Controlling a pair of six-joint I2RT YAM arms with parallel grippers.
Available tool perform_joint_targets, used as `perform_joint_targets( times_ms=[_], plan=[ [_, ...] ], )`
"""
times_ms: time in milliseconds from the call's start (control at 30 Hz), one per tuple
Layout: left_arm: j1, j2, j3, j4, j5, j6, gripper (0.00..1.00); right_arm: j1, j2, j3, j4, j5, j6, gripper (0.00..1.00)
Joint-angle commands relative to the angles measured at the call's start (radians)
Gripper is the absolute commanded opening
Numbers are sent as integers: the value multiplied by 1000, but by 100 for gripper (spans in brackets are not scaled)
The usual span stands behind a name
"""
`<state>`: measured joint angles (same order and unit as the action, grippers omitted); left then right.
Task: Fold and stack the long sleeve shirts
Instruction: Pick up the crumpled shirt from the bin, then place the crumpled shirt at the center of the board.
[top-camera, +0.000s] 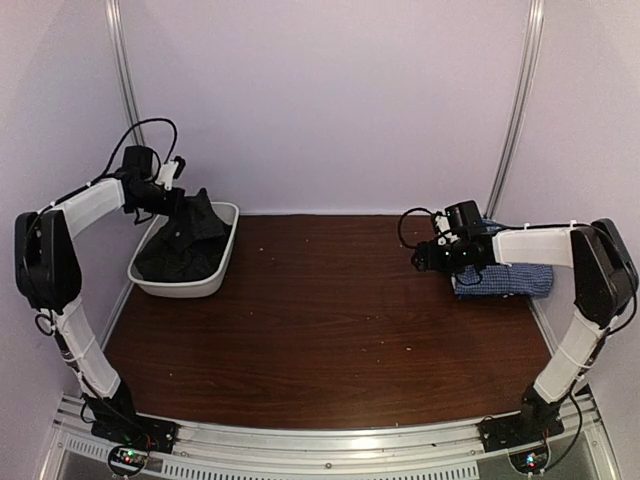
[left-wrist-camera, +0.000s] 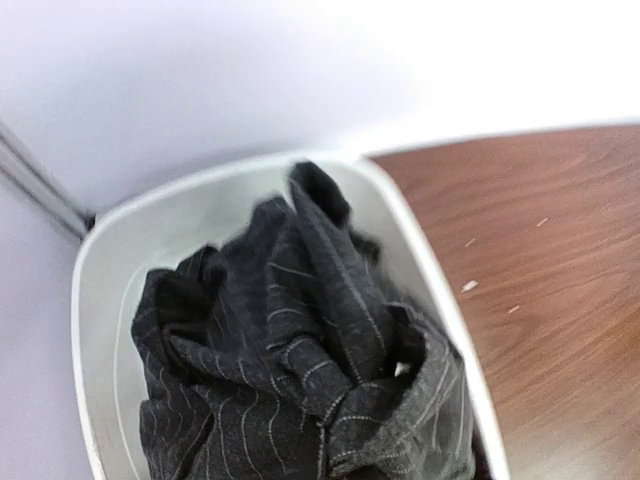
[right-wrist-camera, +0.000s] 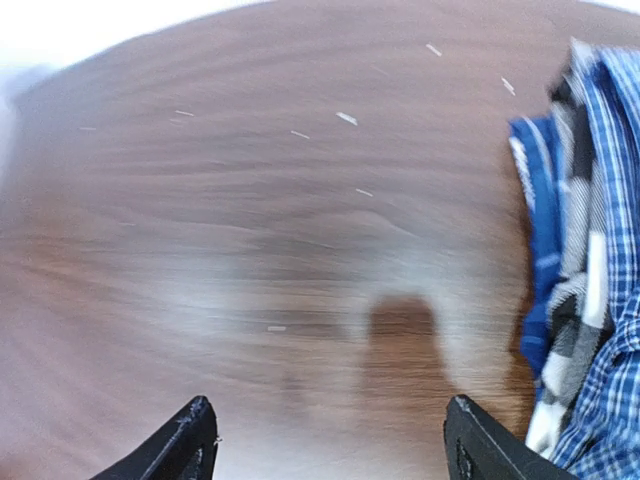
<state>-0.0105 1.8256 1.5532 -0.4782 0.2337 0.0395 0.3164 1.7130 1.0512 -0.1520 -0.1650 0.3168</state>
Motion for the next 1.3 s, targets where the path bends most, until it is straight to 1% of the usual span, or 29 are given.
perform_joint_targets(
  times_ms=[0,100,233,267,333,500,567,667,700,733,767,833,867,900,933,967,1000,1033,1100,1167,1267],
  plan=[
    [-91,-235,107,202,334,-190,0,53,-180,-20,84,-164,-11,80],
    [-234,-303,192,324,396,-329,0,83,-261,-15,164,-289,32,85],
    [-441,-317,249,465,451,-465,0,161,-314,13,328,-430,114,94],
    [-487,-311,253,517,448,-491,0,180,-320,19,367,-448,133,96],
    [-559,-284,276,538,424,-515,0,221,-328,30,429,-482,160,100],
    [-676,-183,331,557,394,-535,0,318,-349,12,512,-452,155,100],
    [-696,-146,335,572,379,-550,0,337,-356,-23,552,-446,149,100],
    [-701,-111,301,619,383,-577,0,341,-372,-97,617,-431,173,100],
    [-701,-106,285,634,386,-582,0,342,-377,-115,620,-420,173,97],
    [-701,-102,266,644,384,-583,0,340,-382,-126,614,-407,169,90],
    [-701,-101,248,649,380,-584,0,339,-387,-132,598,-387,158,81],
    [-701,-104,219,643,358,-575,0,331,-404,-126,519,-308,121,61],
    [-701,-105,208,634,336,-567,0,326,-416,-117,467,-271,101,46],
    [-700,-106,193,627,322,-557,0,316,-427,-111,422,-231,84,35],
    [-699,-104,188,615,308,-546,0,303,-446,-107,379,-190,72,24],
    [-696,-101,188,593,287,-534,0,292,-464,-105,332,-138,65,15],
    [-693,-93,197,566,269,-520,0,279,-487,-103,284,-69,57,12],
    [-689,-83,208,532,243,-506,0,268,-506,-94,219,11,51,12],
    [-680,-55,235,468,187,-471,0,250,-531,-70,78,191,42,15],
    [-680,-17,260,418,157,-451,0,225,-542,-56,-52,329,41,19],
    [-683,78,302,406,215,-463,0,171,-536,-72,-150,393,62,23]
  ],
)
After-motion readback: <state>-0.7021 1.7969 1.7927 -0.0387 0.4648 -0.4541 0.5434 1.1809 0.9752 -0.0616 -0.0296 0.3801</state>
